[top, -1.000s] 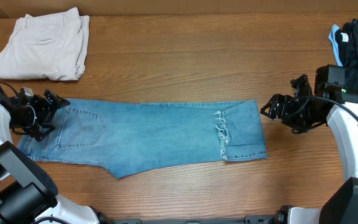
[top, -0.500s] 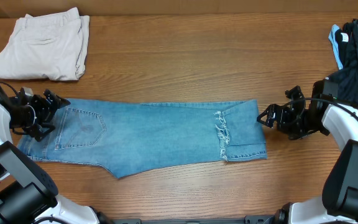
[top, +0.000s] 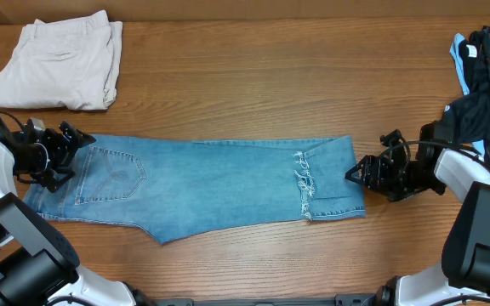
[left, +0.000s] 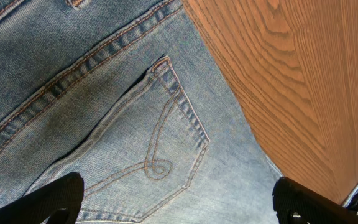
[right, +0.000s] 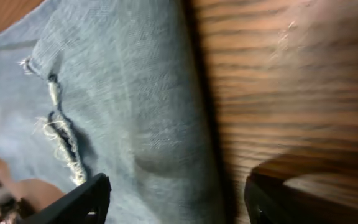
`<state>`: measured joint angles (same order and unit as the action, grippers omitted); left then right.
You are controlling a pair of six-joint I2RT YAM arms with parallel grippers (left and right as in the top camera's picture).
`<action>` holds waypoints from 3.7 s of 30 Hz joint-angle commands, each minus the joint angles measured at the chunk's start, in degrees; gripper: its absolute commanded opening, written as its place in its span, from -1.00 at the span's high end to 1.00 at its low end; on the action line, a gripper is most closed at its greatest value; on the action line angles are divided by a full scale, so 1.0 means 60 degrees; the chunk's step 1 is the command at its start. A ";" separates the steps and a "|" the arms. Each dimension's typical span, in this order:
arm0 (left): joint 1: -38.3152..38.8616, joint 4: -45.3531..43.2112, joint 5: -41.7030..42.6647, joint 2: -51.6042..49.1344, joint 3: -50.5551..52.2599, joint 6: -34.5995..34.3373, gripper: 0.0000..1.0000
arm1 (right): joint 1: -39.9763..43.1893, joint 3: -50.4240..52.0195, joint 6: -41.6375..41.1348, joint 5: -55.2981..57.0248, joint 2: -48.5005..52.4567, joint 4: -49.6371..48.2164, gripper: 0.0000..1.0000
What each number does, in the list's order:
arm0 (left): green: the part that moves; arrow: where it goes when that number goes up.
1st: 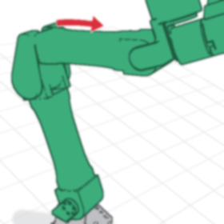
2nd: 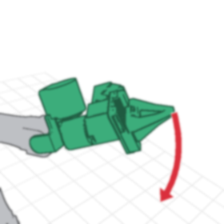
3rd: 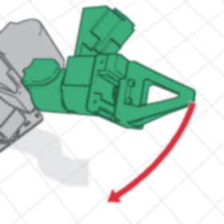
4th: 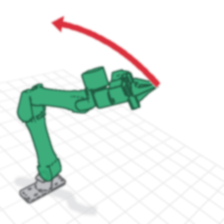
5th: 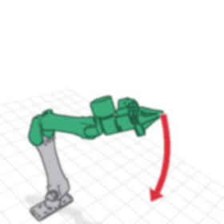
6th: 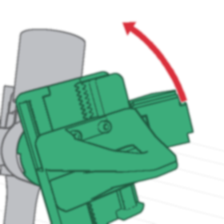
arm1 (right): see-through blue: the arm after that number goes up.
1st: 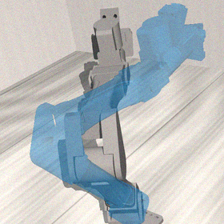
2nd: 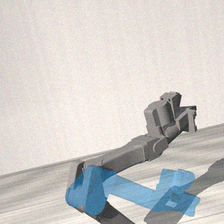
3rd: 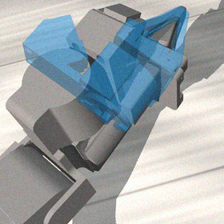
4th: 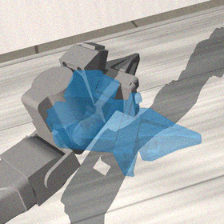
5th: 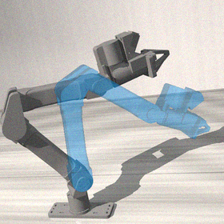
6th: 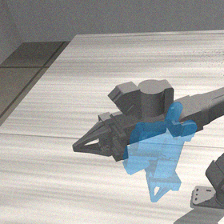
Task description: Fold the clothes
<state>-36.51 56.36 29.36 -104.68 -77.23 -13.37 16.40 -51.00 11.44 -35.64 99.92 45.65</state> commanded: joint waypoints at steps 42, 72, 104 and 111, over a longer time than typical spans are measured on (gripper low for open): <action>-0.0026 0.0073 0.0015 0.0091 0.0044 0.0076 -1.00 | -0.3333 -0.2058 -0.4721 0.4543 -0.2000 0.1596 0.92; -0.0026 0.0098 0.0015 0.0091 0.0044 0.0076 -1.00 | -0.5512 -0.3078 -0.6226 0.8357 -0.1792 0.2499 0.92; -0.0026 0.0127 0.0117 0.0091 0.0044 0.0069 -1.00 | -0.8408 -0.2776 -0.8255 0.9486 0.0911 0.2160 0.92; -0.0026 0.0106 0.0117 0.0091 0.0044 -0.0080 -1.00 | -0.9347 -0.3147 -0.8473 0.9205 0.0933 0.2033 0.88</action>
<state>-36.51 57.06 29.39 -104.68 -77.23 -13.39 -38.00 -67.79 -37.69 22.06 105.49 58.50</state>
